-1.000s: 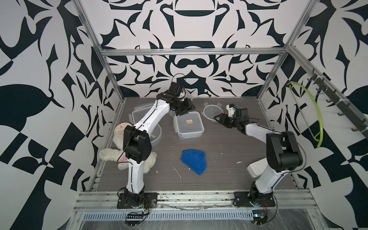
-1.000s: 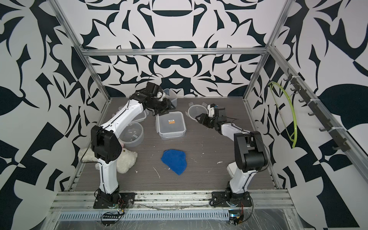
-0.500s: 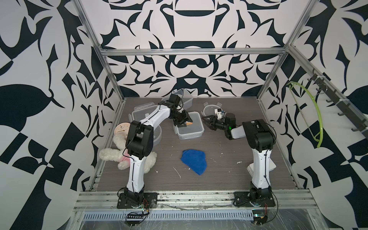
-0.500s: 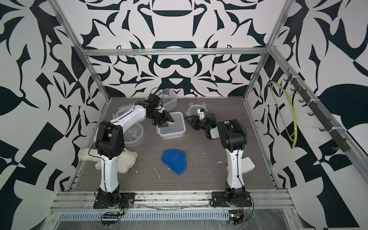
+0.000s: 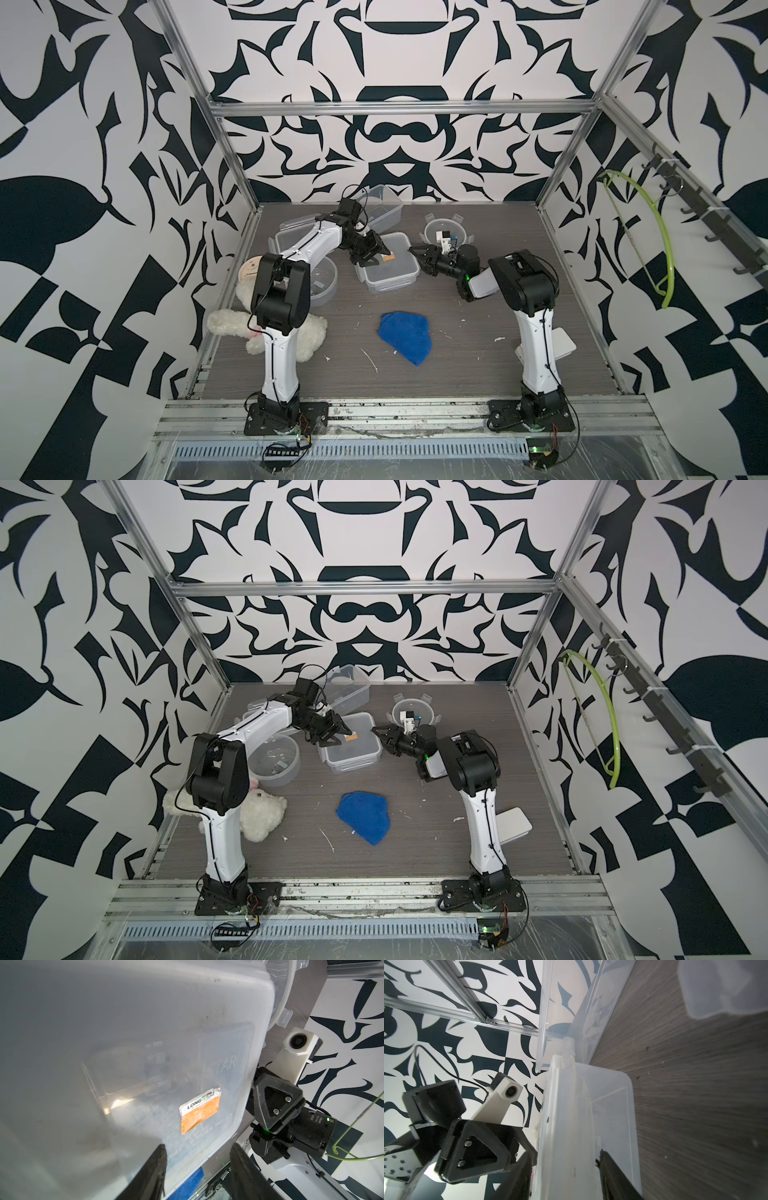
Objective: Wipe the insides of the lunch boxes
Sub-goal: Open the fastener of the lunch box.
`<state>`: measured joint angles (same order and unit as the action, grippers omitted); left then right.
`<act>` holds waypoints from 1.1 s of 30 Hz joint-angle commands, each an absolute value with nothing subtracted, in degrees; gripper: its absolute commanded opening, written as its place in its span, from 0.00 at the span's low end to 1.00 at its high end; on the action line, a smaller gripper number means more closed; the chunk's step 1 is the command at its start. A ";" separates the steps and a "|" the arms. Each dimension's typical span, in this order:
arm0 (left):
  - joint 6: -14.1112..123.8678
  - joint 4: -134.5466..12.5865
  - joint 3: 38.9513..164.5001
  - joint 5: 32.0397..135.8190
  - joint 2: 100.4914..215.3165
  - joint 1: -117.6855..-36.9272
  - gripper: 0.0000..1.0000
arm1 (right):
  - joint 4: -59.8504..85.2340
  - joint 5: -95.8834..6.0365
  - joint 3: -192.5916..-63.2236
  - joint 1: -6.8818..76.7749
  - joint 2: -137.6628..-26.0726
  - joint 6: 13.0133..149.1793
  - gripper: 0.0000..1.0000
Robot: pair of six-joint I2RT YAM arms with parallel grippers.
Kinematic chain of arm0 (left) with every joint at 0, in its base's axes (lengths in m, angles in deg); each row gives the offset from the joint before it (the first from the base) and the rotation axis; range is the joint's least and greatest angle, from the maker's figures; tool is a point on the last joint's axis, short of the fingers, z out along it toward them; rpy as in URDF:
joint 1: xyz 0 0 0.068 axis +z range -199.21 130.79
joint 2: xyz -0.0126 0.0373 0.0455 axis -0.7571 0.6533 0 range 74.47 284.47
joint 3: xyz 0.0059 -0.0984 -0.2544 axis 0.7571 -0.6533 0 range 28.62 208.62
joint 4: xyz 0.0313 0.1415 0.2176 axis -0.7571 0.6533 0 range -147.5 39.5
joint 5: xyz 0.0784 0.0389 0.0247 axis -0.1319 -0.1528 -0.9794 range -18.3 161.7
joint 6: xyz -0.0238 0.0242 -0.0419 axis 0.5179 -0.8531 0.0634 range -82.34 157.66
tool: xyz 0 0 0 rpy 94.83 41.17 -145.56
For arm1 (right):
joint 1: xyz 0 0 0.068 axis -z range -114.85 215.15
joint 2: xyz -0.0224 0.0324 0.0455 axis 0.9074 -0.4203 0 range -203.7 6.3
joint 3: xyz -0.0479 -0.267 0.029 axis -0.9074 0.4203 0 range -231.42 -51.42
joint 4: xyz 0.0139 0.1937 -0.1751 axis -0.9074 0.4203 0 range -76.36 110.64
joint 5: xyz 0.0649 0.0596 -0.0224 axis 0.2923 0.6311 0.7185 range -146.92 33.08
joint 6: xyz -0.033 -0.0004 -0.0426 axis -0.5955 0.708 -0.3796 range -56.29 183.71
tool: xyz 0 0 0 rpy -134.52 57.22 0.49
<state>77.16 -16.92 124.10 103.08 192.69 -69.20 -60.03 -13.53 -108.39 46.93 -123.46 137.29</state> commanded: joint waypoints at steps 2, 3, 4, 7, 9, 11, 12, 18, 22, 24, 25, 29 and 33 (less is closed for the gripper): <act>76.13 -10.60 119.25 94.63 200.93 -68.99 0.54 | -67.83 -11.70 -105.96 44.15 -120.69 140.53 0.44; 76.15 -10.63 119.36 94.81 201.29 -68.99 0.53 | -67.82 -12.21 -105.37 44.06 -120.21 140.57 0.39; 76.23 -10.58 119.43 94.90 201.58 -69.05 0.53 | -67.62 -12.65 -104.90 44.05 -119.93 140.53 0.36; 76.24 -11.72 119.77 95.17 202.21 -69.03 0.53 | -65.36 -13.24 -104.20 43.88 -118.98 139.93 0.23; 76.24 -12.29 120.07 95.43 202.46 -68.98 0.53 | -60.90 -13.67 -104.11 43.56 -117.90 137.41 0.14; 76.12 -12.32 120.36 95.68 202.83 -68.98 0.53 | -54.71 -14.47 -103.98 42.94 -116.03 133.47 0.00; 75.92 -12.32 120.47 95.82 202.98 -68.99 0.53 | -50.30 -14.92 -104.13 42.49 -114.76 130.76 0.00; 75.36 -12.80 120.55 96.70 204.03 -68.98 0.52 | -7.45 -27.97 -110.30 37.82 -105.61 106.05 0.00; 75.23 -13.59 120.32 97.35 204.28 -68.98 0.53 | 13.23 -39.51 -116.70 35.76 -104.36 97.14 0.00; 75.13 -13.89 120.34 97.84 204.39 -68.98 0.52 | 19.94 -44.76 -119.04 35.24 -104.22 94.68 0.00; 75.10 -13.98 120.37 97.97 204.52 -68.98 0.53 | 22.26 -46.92 -119.86 35.04 -104.06 93.64 0.00; 74.79 -14.30 120.24 98.57 204.51 -68.91 0.53 | 27.97 -53.05 -121.73 34.50 -101.90 90.95 0.00; 74.23 -14.42 120.55 99.17 204.06 -68.72 0.53 | 26.93 -50.14 -121.58 34.56 -97.17 88.98 0.34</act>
